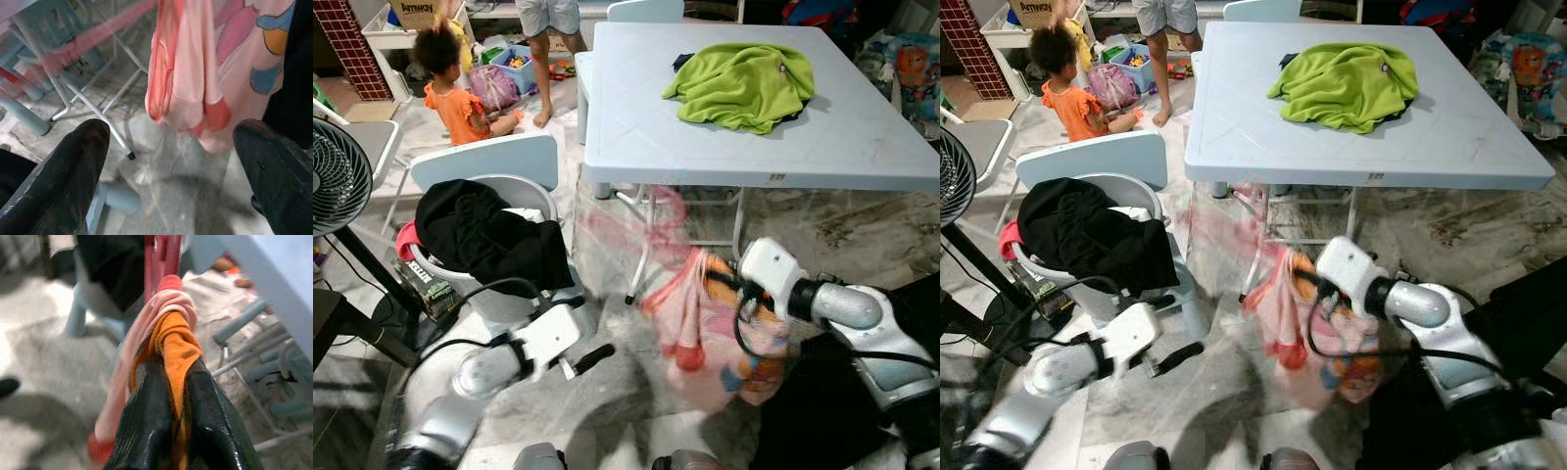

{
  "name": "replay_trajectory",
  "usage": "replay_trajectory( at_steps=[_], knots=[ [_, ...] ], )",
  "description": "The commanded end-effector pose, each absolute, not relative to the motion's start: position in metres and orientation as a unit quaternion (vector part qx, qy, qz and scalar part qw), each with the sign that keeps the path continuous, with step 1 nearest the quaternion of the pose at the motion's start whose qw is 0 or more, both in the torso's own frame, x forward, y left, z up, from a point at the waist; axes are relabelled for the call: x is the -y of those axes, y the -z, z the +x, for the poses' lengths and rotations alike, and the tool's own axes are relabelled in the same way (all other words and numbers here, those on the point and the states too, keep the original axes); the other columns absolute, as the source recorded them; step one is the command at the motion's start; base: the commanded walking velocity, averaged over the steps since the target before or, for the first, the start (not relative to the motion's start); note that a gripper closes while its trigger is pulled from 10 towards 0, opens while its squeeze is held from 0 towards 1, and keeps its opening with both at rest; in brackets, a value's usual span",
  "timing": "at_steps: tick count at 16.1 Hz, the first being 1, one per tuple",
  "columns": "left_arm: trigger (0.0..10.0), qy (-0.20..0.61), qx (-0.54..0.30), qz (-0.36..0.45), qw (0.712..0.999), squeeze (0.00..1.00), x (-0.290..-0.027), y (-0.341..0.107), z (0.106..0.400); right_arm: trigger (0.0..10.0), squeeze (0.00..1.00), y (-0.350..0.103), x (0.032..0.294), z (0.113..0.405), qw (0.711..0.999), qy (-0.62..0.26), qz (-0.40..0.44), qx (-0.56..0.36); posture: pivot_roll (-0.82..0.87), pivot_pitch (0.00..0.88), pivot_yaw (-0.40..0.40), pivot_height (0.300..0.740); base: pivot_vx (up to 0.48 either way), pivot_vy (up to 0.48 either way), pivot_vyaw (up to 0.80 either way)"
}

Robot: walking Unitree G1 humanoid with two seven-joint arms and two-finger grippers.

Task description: Hang hanger

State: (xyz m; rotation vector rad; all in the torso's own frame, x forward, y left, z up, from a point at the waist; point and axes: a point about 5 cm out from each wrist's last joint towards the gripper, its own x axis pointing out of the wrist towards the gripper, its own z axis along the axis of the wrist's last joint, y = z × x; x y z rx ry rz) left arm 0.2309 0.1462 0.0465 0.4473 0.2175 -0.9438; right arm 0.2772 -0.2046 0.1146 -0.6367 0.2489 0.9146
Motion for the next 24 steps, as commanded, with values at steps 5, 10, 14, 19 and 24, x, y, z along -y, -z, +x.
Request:
replay_trajectory(
  at_steps=[5,10,14,19,24],
  knots=[
    [10.0,0.476,-0.07,0.244,0.842,1.0,-0.148,-0.059,0.231,10.0,0.0,-0.104,0.213,0.262,0.73,-0.56,-0.353,-0.171,-0.04,0.004,-0.029,0.74,0.0,0.0,0.0],
    [0.5,0.504,-0.073,0.208,0.835,0.0,-0.139,-0.059,0.235,10.0,0.0,-0.106,0.199,0.252,0.696,-0.624,-0.323,-0.148,-0.04,0.0,-0.026,0.74,0.0,0.0,0.0],
    [0.0,0.534,-0.083,0.206,0.816,0.0,-0.131,-0.054,0.237,10.0,0.0,-0.118,0.192,0.256,0.693,-0.639,-0.311,-0.121,-0.06,0.004,-0.018,0.74,0.0,0.0,0.0],
    [3.4,0.573,-0.116,0.209,0.784,0.0,-0.126,-0.048,0.239,10.0,0.0,-0.123,0.189,0.255,0.677,-0.656,-0.313,-0.111,-0.06,0.008,-0.011,0.74,0.0,0.0,0.0],
    [0.0,0.589,-0.129,0.197,0.773,0.0,-0.128,-0.055,0.254,10.0,0.0,-0.125,0.19,0.256,0.667,-0.663,-0.321,-0.115,-0.07,0.012,-0.006,0.74,0.0,0.0,0.0]
  ],
)
